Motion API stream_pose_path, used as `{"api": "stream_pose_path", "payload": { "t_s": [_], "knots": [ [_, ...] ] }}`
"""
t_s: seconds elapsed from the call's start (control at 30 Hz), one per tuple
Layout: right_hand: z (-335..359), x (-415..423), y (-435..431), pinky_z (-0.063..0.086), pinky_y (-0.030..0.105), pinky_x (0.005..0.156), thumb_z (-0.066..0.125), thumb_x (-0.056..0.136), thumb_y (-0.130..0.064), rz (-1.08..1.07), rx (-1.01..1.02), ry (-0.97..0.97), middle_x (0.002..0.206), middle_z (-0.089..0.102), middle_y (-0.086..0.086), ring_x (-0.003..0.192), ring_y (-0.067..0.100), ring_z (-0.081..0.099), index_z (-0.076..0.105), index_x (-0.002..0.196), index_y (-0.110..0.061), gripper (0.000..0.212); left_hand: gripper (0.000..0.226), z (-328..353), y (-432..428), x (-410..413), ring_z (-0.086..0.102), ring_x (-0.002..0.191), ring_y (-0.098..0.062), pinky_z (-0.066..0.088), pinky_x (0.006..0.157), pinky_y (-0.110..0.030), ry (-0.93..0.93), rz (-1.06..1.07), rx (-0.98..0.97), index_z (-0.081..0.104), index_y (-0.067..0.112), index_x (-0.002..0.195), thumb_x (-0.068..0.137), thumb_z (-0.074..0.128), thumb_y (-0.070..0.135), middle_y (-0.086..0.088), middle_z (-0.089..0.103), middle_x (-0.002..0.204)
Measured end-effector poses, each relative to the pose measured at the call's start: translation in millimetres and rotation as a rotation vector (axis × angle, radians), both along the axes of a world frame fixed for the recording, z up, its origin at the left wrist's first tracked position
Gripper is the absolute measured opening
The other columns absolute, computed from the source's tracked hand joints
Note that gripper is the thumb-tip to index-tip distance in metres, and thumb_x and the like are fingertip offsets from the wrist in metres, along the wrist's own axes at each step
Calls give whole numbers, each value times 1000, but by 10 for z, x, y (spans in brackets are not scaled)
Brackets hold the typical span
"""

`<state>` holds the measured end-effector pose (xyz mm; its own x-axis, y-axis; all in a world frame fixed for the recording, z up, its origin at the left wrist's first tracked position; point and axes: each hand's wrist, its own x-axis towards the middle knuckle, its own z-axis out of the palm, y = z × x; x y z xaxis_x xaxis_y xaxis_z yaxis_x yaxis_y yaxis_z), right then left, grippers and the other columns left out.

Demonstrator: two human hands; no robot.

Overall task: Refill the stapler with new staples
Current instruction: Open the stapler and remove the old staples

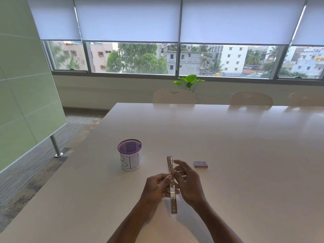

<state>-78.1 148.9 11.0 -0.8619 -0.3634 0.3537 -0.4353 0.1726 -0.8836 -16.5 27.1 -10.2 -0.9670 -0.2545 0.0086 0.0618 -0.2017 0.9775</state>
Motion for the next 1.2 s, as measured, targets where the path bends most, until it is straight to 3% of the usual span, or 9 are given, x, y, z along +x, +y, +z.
{"api": "stream_pose_path", "payload": {
  "t_s": [0.23, 0.37, 0.53, 0.63, 0.73, 0.87, 1.07, 1.2],
  "knots": [
    [24, 0, 3, 52, 27, 67, 63, 89, -5, -12, 13, 35, 83, 67, -6, 70, 6, 62, 64, 113, -31, 36, 29, 9, 41, 25, 75, 74, -31, 60, 64, -32, 21, -3, -63, 73, 11, 102, 85, 64, 33, -16, 77, 88],
    [22, -15, 3, 52, 24, 67, 63, 89, -5, -7, 22, 61, 86, 67, -4, 74, 7, 63, 65, 115, -27, 34, 24, 1, 35, 20, 74, 77, -38, 61, 65, -34, 25, 0, -68, 73, 11, 102, 88, 63, 28, -18, 77, 90],
    [28, -31, 28, 58, 34, 67, 63, 90, -3, 3, 7, 70, 81, 68, 0, 74, 12, 65, 67, 116, -19, 32, 18, 26, 32, 40, 73, 72, -37, 60, 64, -34, 29, 3, -80, 74, 10, 102, 95, 59, 15, -16, 77, 92],
    [54, -25, 44, 55, 21, 56, 63, 90, -1, 15, -34, 25, 74, 70, 1, 65, 7, 65, 66, 106, -30, 33, 19, 46, 37, 50, 70, 66, -31, 57, 62, -32, 30, 10, -81, 74, 7, 103, 96, 57, 11, -18, 77, 92],
    [70, -20, 48, 47, 8, 58, 65, 88, 0, -6, -42, 35, 71, 72, 1, 64, 5, 66, 63, 98, -34, 35, 20, 64, 69, 69, 64, 59, -23, 53, 56, -26, 19, 40, -51, 75, 5, 99, 95, 57, 10, -22, 75, 88],
    [46, 0, 25, 47, 9, 61, 66, 87, -2, -20, -43, 8, 70, 74, -1, 66, 5, 69, 63, 92, -29, 27, 22, 62, 93, 62, 56, 50, -18, 45, 45, -21, -1, 141, -106, 76, 3, 89, 95, 57, 12, -14, 72, 73],
    [-14, 49, -48, 52, 18, 61, 66, 86, -2, -71, -7, -11, 79, 71, -2, 71, 7, 67, 67, 85, -17, 14, 31, 73, 117, 59, 47, 41, -12, 39, 41, -18, -12, 213, -100, 73, 6, 71, 96, 56, 10, 5, 59, 48],
    [-23, 74, -77, 47, 14, 60, 69, 84, -2, -105, 2, 6, 93, 63, 0, 77, 7, 65, 69, 85, -13, 12, 29, 89, 114, 57, 49, 40, -14, 41, 41, -21, -40, 242, -70, 75, 6, 72, 95, 58, 11, -3, 62, 52]
  ]
}}
